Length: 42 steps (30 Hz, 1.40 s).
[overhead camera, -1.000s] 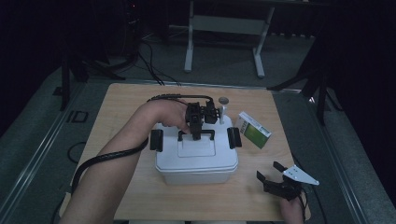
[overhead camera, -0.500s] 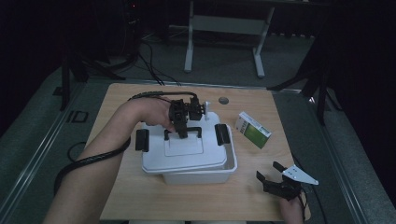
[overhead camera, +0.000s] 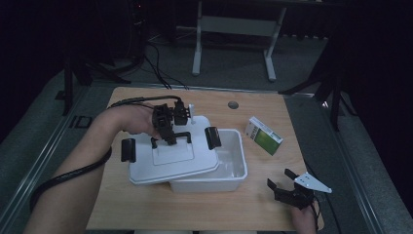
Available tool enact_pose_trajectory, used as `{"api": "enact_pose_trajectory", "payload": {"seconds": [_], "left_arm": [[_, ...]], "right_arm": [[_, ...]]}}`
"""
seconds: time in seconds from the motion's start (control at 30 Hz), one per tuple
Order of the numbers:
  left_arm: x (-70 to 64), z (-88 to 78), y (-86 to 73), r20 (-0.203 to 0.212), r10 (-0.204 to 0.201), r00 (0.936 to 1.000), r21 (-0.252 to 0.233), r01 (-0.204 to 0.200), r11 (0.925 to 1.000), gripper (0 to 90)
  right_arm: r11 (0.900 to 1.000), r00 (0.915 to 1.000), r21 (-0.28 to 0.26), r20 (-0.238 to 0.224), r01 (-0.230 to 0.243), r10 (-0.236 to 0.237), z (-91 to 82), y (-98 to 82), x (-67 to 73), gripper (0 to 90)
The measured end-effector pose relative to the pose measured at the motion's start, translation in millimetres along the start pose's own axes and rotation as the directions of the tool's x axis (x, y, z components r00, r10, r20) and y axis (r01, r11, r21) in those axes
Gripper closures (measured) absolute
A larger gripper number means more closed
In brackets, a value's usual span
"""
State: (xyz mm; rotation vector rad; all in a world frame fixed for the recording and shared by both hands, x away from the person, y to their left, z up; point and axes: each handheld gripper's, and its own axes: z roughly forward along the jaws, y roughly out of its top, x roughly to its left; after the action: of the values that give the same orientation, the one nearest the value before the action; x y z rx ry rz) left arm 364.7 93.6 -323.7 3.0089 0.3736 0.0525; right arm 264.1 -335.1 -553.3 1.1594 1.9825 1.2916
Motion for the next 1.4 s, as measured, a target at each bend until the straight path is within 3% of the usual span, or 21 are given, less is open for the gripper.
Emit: {"api": "enact_pose_trajectory", "payload": {"seconds": [0.33, 0.6, 0.63, 0.97, 1.23, 1.4], "left_arm": [[3.1, -7.6, -48.3, -0.003, -0.081, 0.9967, -0.028, 0.081, 0.9963, 84.2], [7.1, -7.5, -81.8, -0.004, -0.150, 0.9886, -0.038, 0.150, 0.9879, 84.3], [8.1, -6.2, -92.6, -0.006, -0.170, 0.9854, -0.035, 0.170, 0.9848, 84.3], [9.0, -3.3, -141.0, -0.001, -0.259, 0.9658, -0.050, 0.259, 0.9646, 84.3], [9.6, 8.6, -169.8, 0.011, -0.309, 0.9511, -0.066, 0.309, 0.9489, 84.3], [10.9, 21.9, -179.9, 0.032, -0.326, 0.9448, -0.061, 0.327, 0.9429, 84.3]], "right_arm": [[1.000, 1.0000, 0.002, 0.001, 0.000, 0.000, 0.4, 0.3, -0.1, 13.8], [1.000, 1.0000, 0.002, 0.001, -0.001, 0.001, 0.1, 0.2, -0.1, 13.8], [1.000, 1.0000, 0.003, 0.001, -0.002, 0.002, 0.1, 0.2, -0.1, 13.8], [1.000, 1.0000, 0.004, 0.003, -0.002, 0.002, 0.5, 0.4, -0.1, 13.8], [1.000, 1.0000, 0.002, 0.004, -0.008, 0.008, 0.2, 0.5, -0.2, 13.8], [1.000, 1.0000, 0.001, 0.006, -0.005, 0.005, 0.3, 1.4, 0.1, 13.8]]}}
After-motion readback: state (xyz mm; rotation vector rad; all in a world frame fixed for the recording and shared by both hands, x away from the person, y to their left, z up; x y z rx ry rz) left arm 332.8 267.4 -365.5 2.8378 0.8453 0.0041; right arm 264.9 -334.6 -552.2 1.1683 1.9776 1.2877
